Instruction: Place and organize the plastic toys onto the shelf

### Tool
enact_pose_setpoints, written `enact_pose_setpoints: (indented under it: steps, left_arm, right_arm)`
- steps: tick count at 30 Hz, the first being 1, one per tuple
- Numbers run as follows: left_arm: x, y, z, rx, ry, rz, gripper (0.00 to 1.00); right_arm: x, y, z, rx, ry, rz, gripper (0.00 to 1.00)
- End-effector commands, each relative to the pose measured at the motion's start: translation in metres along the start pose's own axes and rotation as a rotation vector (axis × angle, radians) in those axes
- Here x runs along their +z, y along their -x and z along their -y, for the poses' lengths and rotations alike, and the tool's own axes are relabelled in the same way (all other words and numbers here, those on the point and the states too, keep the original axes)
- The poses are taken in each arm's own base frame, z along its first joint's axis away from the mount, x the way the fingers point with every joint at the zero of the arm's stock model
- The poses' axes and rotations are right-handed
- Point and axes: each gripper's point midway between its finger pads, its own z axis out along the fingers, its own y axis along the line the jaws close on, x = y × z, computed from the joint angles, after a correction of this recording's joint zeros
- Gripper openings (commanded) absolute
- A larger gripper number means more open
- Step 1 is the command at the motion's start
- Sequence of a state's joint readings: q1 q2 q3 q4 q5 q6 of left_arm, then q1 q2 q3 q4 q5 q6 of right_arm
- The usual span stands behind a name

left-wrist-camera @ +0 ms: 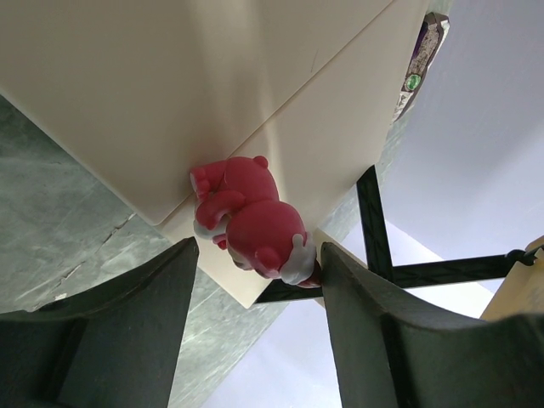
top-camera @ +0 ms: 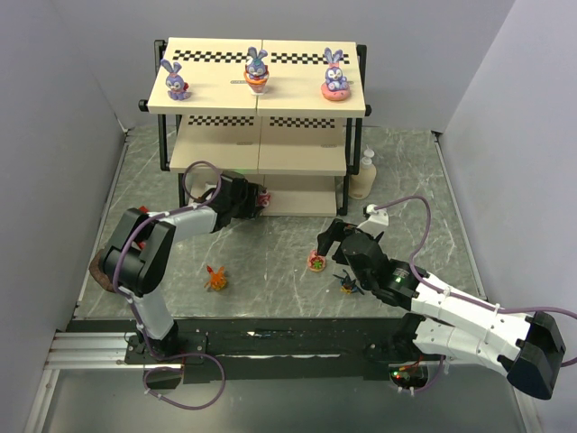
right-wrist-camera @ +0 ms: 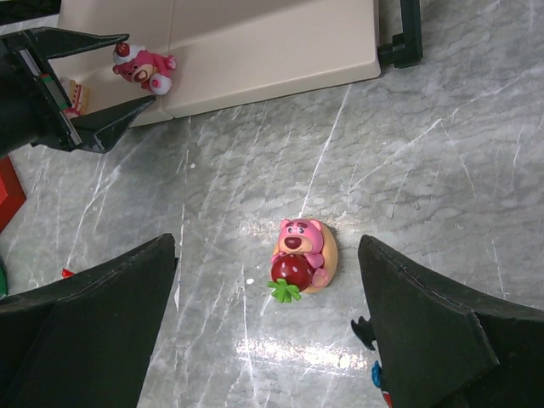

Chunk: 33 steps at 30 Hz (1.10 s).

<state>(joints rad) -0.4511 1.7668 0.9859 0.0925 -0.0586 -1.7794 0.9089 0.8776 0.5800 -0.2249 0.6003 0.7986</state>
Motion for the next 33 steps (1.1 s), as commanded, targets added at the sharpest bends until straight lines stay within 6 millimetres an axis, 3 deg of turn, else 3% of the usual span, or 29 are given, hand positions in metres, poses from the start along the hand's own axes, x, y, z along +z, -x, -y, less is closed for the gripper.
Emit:
enact_pose_setpoints:
  steps: [1,12,25,33]
  left_arm:
    - [0.0023,-0.0078,0.0189,-0.023,-0.047,-0.024,0.65]
    - [0.0059,-0.0087,0.0211,-0.026,-0.055,-0.027,0.7]
    - [0.0089,-0.0078,0.0254,-0.027,-0.066,-0.022,0.84]
    - [0.0048,-0.0092,0.0242,-0.02,-0.072,-0.031,0.87]
  right_arm:
    - [0.002,0.0045,-0.0003,0.015,-0.001,0.023,0.94]
    - [0.0041,0.0031,-0.0008,0.011,-0.004,0.018,0.94]
    - [0.0049,0.0018,-0.0002,0.009,-0.007,0.016,0.94]
    - [0.0052,0.0014,-0.0001,0.01,-0.007,0.013,0.94]
